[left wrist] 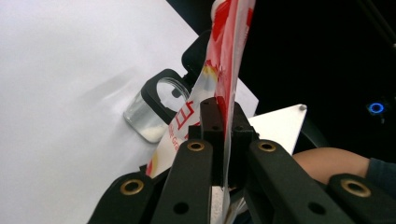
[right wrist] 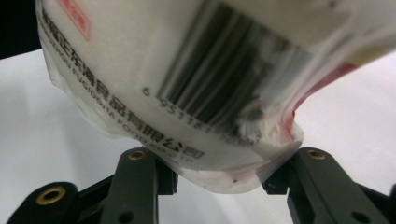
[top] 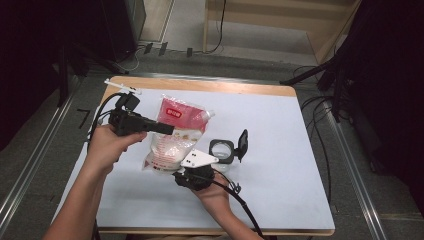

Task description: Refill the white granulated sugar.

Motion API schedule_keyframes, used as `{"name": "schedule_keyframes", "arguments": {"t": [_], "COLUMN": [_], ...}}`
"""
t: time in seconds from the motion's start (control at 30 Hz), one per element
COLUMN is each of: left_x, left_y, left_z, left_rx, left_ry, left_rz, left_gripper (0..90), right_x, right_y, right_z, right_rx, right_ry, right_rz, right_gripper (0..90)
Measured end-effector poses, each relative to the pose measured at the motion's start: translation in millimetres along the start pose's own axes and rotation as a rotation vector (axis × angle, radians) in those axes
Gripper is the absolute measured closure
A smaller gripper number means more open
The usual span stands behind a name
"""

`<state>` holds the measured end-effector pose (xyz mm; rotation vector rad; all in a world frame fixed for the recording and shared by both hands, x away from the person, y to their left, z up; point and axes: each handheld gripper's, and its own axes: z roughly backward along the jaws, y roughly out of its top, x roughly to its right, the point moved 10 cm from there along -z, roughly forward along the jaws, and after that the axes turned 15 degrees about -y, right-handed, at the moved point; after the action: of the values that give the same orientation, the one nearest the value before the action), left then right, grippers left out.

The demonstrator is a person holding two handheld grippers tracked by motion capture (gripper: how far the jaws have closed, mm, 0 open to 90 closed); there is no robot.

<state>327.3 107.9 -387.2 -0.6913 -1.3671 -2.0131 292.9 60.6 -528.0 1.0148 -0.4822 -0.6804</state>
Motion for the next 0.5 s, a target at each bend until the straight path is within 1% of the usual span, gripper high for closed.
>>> {"name": "schedule_keyframes", "arguments": {"t": [0.03, 0.07, 0.1, 0.13, 0.17, 0.2, 0.23, 0.33, 0.4, 0.43, 0.47, 0.5], "left_x": [-0.6, -1.0, -0.8, -1.1, -1.3, -2.4, -2.5, -2.6, -2.7, -3.4, -4.1, -4.6], "left_y": [-0.1, -0.7, -1.1, -0.5, -0.8, -1.0, -0.2, 0.4, 1.3, 1.0, -0.2, -0.8], "left_z": [-2.4, -4.6, -6.7, -9.2, -10.2, -10.3, -11.4, -11.9, -12.9, -13.8, -16.7, -20.1], "left_rx": [-0.002, -0.011, -0.013, -0.005, -0.008, -0.016, -0.007, 0.000, 0.014, 0.012, -0.002, -0.005], "left_ry": [0.004, -0.004, -0.006, -0.007, -0.003, 0.015, 0.022, 0.020, 0.023, 0.026, 0.016, 0.021], "left_rz": [-0.001, -0.004, 0.003, 0.002, 0.000, -0.006, -0.007, -0.013, -0.029, -0.039, -0.046, -0.053], "left_gripper": [90.0, 90.0, 90.0, 90.0, 90.0, 90.0, 90.0, 90.0, 89.6, 88.7, 87.5, 86.4], "right_x": [0.2, 0.9, 0.9, 0.7, -0.4, -1.5, -3.3, -7.5, -10.4, -10.5, -10.8, -11.5], "right_y": [-0.4, -1.3, -2.4, -2.9, -3.5, -4.2, -4.6, -3.8, -2.4, -1.7, -0.6, 0.4], "right_z": [1.2, 1.7, 2.3, 3.1, 4.2, 5.3, 6.4, 9.6, 13.7, 16.4, 18.9, 21.3], "right_rx": [-0.006, -0.014, -0.025, -0.030, -0.039, -0.051, -0.061, -0.079, -0.086, -0.088, -0.087, -0.087], "right_ry": [-0.001, -0.013, -0.026, -0.031, -0.024, -0.007, 0.019, 0.062, 0.095, 0.105, 0.116, 0.134], "right_rz": [0.012, 0.030, 0.044, 0.062, 0.064, 0.051, 0.039, 0.002, -0.019, -0.025, -0.036, -0.047], "right_gripper": [54.0, 52.7, 52.9, 53.0, 53.1, 53.2, 53.2, 53.2, 53.3, 53.4, 53.5, 53.7]}}
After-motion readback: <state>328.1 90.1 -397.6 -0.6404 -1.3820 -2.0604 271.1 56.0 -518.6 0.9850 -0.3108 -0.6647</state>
